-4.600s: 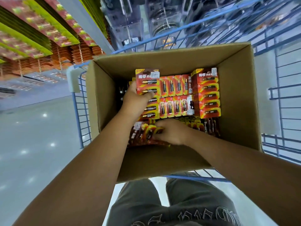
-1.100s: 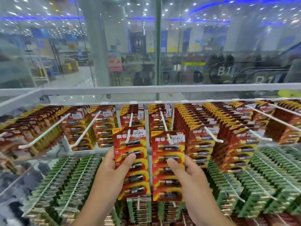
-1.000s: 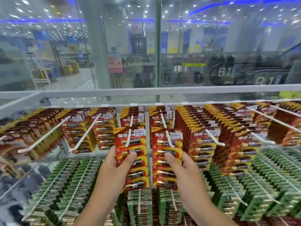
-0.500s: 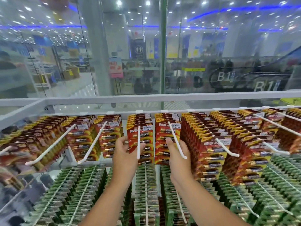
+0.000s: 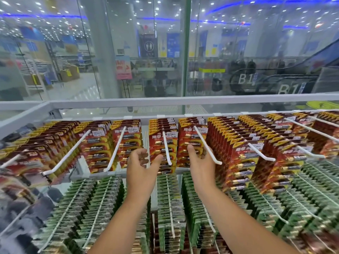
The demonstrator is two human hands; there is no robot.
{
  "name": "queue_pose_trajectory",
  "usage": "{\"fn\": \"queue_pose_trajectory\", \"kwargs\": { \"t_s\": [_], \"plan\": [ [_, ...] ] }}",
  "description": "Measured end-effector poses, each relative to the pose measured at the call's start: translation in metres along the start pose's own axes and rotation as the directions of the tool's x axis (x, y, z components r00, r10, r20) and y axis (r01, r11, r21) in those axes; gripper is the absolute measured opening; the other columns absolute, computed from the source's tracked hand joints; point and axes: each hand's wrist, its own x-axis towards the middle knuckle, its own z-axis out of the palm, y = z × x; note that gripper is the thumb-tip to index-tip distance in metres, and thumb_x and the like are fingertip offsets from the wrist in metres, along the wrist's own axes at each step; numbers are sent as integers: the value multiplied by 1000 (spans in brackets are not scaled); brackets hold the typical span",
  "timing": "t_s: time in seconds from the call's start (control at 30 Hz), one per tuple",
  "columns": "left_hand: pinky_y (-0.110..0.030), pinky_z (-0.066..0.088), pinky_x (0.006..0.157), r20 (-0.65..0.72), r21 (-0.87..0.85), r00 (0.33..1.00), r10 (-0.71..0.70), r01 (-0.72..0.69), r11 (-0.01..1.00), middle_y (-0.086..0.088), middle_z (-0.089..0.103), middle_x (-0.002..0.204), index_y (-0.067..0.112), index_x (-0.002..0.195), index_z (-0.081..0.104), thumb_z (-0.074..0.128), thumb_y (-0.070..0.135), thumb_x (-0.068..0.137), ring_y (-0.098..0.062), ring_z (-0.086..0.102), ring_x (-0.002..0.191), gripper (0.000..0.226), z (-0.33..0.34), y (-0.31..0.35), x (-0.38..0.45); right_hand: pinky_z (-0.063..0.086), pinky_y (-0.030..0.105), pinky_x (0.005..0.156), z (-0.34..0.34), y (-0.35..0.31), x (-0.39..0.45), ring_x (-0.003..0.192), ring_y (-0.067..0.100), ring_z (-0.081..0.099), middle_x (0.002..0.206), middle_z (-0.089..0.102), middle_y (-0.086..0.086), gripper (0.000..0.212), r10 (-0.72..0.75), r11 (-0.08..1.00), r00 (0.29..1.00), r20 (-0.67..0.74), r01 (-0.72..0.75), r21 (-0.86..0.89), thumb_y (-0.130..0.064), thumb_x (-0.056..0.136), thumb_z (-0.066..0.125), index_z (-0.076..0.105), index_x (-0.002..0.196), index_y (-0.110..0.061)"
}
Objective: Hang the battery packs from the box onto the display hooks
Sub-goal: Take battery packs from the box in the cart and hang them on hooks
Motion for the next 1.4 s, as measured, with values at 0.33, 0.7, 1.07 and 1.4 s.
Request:
{"fn": "queue_pose_trajectory", "kwargs": {
  "t_s": [0.33, 0.7, 1.07, 1.4],
  "plan": [
    [-28, 46, 89, 168, -23, 983, -75, 80, 997, 27, 54, 121, 41, 126, 53, 71, 50, 93, 0, 58, 112, 39, -33, -25, -47, 36, 34, 111, -32, 8, -63, 142, 10, 38, 156, 37, -12, 70, 68, 988, 991, 118, -50, -146, -51, 98, 66, 31, 158, -37],
    [-22, 45, 81, 408, 42, 906, -109, 101, 994, 28, 56, 124, 42, 127, 58, 64, 52, 97, 4, 60, 110, 32, -7, -19, -130, 44, 14, 85, -134, 24, -119, 114, -7, 57, 127, 60, -20, 38, 107, 991, 979, 172, -91, -97, -43, 101, 64, 54, 137, -36],
    [-7, 46, 69, 574, 50, 819, -19, -11, 999, 15, 66, 117, 31, 120, 64, 68, 38, 98, 12, 63, 84, 23, 138, 20, -307, 52, 31, 96, -398, 56, -172, 115, 11, 65, 120, 69, -8, 20, 141, 989, 987, -75, -143, -22, -33, 99, 70, 65, 119, -33],
    [-27, 56, 73, 744, 42, 664, -75, 66, 997, 9, 70, 107, 27, 113, 65, 71, 29, 97, -3, 66, 79, 17, 320, 55, -525, 47, 6, 73, -680, 78, -235, 86, -6, 66, 99, 70, -10, 12, 216, 967, 922, -320, -248, -61, -21, 98, 72, 69, 109, -23]
  ]
}}
